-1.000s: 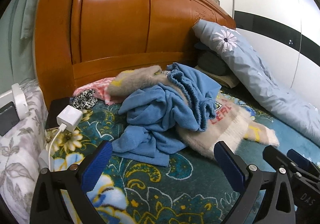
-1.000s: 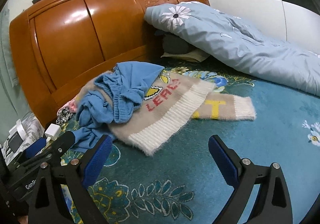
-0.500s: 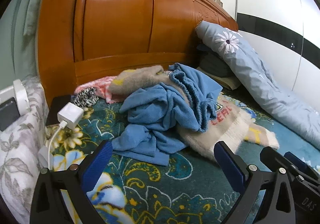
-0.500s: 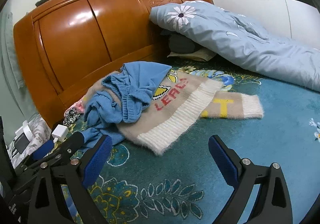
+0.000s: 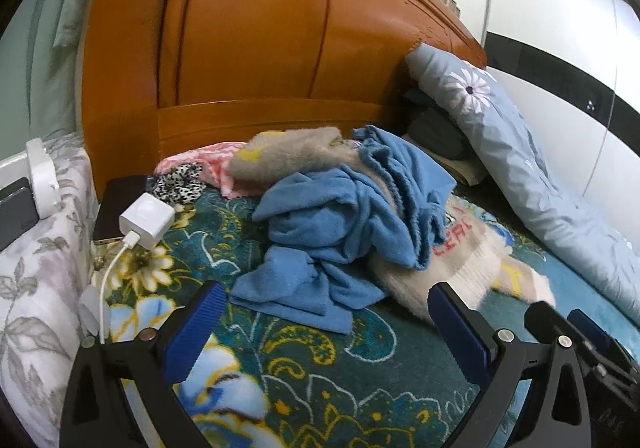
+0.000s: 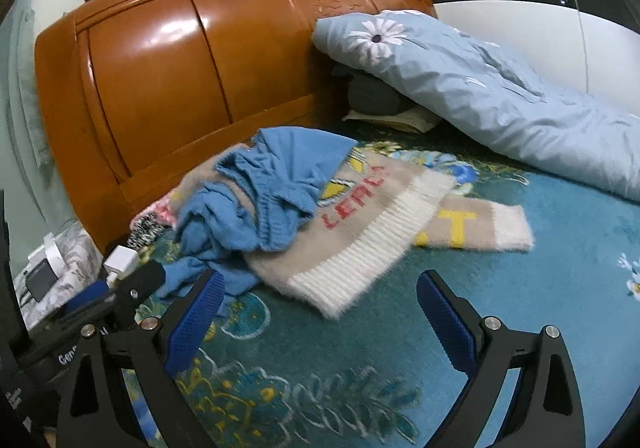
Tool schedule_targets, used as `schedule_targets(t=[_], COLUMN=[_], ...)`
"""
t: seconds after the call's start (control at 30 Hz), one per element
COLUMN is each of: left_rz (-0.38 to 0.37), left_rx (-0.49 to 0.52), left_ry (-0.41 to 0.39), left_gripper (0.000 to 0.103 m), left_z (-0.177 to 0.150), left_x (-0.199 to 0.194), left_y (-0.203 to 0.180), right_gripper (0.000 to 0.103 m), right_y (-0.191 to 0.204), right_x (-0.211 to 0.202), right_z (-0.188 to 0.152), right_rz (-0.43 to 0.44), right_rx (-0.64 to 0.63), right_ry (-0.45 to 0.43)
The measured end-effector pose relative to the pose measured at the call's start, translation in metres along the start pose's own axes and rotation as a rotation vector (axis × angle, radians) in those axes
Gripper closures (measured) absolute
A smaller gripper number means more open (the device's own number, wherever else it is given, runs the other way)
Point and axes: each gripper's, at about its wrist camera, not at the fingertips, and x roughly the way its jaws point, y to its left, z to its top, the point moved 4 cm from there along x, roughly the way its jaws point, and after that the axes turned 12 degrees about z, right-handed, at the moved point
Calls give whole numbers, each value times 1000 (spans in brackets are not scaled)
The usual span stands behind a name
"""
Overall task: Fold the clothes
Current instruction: 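Grasp the light blue sweatpants from the pile with the right gripper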
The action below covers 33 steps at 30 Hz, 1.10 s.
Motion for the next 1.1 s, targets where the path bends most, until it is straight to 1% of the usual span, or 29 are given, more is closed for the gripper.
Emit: schedule_targets(t=[0.1, 0.17, 0.2, 0.23, 0.27, 0.33, 0.37, 0.4, 0.5, 0.57, 0.6, 0.63, 0.7, 0.73, 0.77, 0.83, 0.97, 1.03, 1.1], left_rz=[46, 41, 38, 17, -2, -36, -45, -54, -92, -114, -120, -125, -136, -141, -146, -160, -182, -187, -192], left_rx=[-44, -66, -77, -93, -113, -143, -145, -146, -147, -154, -159, -165, -176, -182, -191, -210, -219, -216, -213], left_ry=[13, 28, 35, 45, 52, 56, 52, 48, 61, 73, 74, 75, 76, 77, 78, 89, 102, 101, 100], left_gripper=[0, 0, 0, 0, 0, 0, 0, 0, 0, 0, 0, 0, 0, 0, 0, 0, 0, 0, 0], left_z=[1, 2, 2, 3, 3, 4, 5, 6, 6, 6, 6, 6, 6, 6, 6, 5, 5, 5, 6], left_x=[4, 7, 9, 10, 11, 10, 8, 7, 8, 9, 9, 9, 9, 8, 8, 9, 9, 8, 7], left_y=[15, 26, 31, 35, 38, 43, 44, 44, 40, 39, 39, 40, 42, 43, 44, 47, 46, 45, 43], right_gripper=[7, 10, 16, 22, 25, 33, 34, 37, 37, 37, 40, 57, 76, 88, 90, 91, 91, 92, 92], right_y=[13, 17, 17, 14, 9, -7, -14, -18, -30, -38, -40, -42, -44, -43, -41, -36, -23, -15, -8], right_x=[24, 44, 55, 68, 81, 110, 123, 133, 164, 176, 178, 178, 177, 174, 169, 150, 100, 70, 46], right_z=[12, 23, 29, 35, 40, 45, 46, 46, 45, 47, 48, 49, 53, 58, 66, 88, 143, 171, 191], right_rz=[80, 113, 133, 147, 153, 162, 166, 169, 164, 154, 165, 177, 207, 234, 266, 339, 559, 654, 732], right_rx=[-39, -62, -56, -36, -3, 119, 178, 225, 346, 421, 460, 503, 573, 579, 577, 556, 547, 538, 528], right_ry=[53, 107, 136, 171, 200, 259, 280, 291, 293, 261, 246, 234, 216, 220, 210, 146, -11, -87, -150])
